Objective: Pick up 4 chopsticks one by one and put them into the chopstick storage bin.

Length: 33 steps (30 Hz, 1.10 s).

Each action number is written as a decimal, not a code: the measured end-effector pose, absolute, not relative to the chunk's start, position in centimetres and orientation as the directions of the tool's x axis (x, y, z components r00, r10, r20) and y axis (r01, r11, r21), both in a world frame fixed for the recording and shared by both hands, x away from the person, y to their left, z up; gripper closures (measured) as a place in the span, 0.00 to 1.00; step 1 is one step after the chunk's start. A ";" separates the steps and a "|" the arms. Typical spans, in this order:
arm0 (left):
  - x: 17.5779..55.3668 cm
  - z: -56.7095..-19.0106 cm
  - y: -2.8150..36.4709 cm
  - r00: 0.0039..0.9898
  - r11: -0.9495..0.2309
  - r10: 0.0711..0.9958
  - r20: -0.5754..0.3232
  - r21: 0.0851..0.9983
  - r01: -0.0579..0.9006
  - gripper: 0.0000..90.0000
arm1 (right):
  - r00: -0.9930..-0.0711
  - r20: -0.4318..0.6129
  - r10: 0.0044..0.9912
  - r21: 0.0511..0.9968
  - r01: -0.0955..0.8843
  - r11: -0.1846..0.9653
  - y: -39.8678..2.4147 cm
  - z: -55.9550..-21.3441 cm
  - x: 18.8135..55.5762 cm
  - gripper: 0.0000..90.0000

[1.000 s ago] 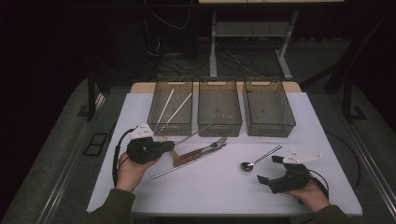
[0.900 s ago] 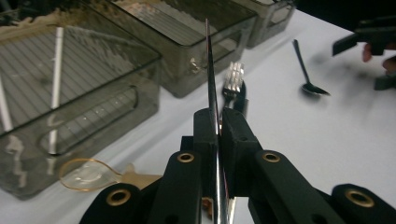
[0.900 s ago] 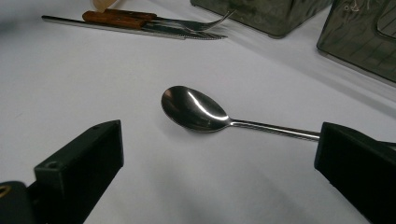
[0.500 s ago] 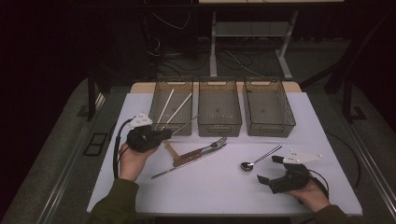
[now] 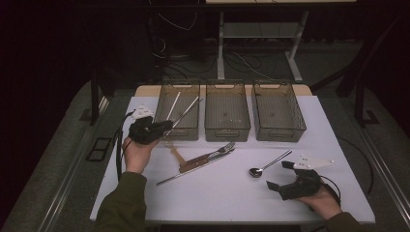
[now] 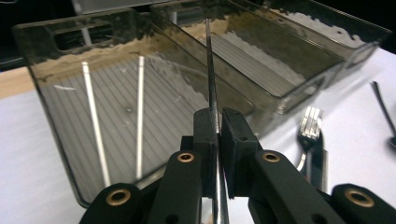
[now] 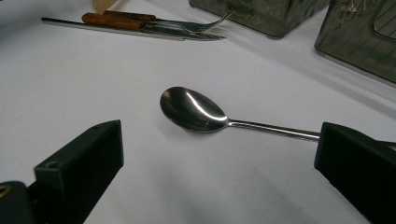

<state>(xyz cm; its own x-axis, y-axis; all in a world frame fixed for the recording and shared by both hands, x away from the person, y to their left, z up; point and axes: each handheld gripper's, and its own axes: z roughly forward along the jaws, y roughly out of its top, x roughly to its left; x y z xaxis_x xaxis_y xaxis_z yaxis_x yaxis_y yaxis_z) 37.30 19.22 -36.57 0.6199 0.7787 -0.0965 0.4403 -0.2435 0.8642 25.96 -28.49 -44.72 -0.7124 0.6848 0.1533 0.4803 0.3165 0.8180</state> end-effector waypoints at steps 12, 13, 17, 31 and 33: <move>40.8 -36.8 19.0 0.561 -0.211 0.821 -0.108 0.855 0.474 0.94 | -0.712 0.154 0.685 0.819 0.480 0.314 -28.5 -44.7 26.0 0.02; 41.1 -36.8 19.0 0.556 -0.208 0.824 -0.112 0.853 0.479 0.94 | -0.711 0.156 0.686 0.818 0.482 0.314 -28.5 -44.7 26.0 0.02; 42.5 -37.1 18.9 0.534 -0.209 0.839 -0.106 0.843 0.495 0.94 | -0.712 0.155 0.685 0.818 0.481 0.315 -28.5 -44.7 26.0 0.02; 46.4 -38.5 18.0 0.464 -0.205 0.878 -0.114 0.787 0.581 0.94 | -0.716 0.160 0.679 0.820 0.479 0.312 -28.5 -44.7 25.8 0.02; 46.7 -38.8 17.9 0.454 -0.193 0.882 -0.126 0.782 0.593 0.94 | -0.717 0.160 0.679 0.821 0.478 0.312 -28.5 -44.7 25.8 0.02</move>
<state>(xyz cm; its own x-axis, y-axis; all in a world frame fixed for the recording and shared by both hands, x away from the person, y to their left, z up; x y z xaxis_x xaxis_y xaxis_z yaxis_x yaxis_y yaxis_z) 46.68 17.92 -38.77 0.4538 0.8821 -0.1260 0.5931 -0.1935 0.7816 25.83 -28.50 -44.65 -0.7167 0.6789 0.1595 0.4784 0.3121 0.8208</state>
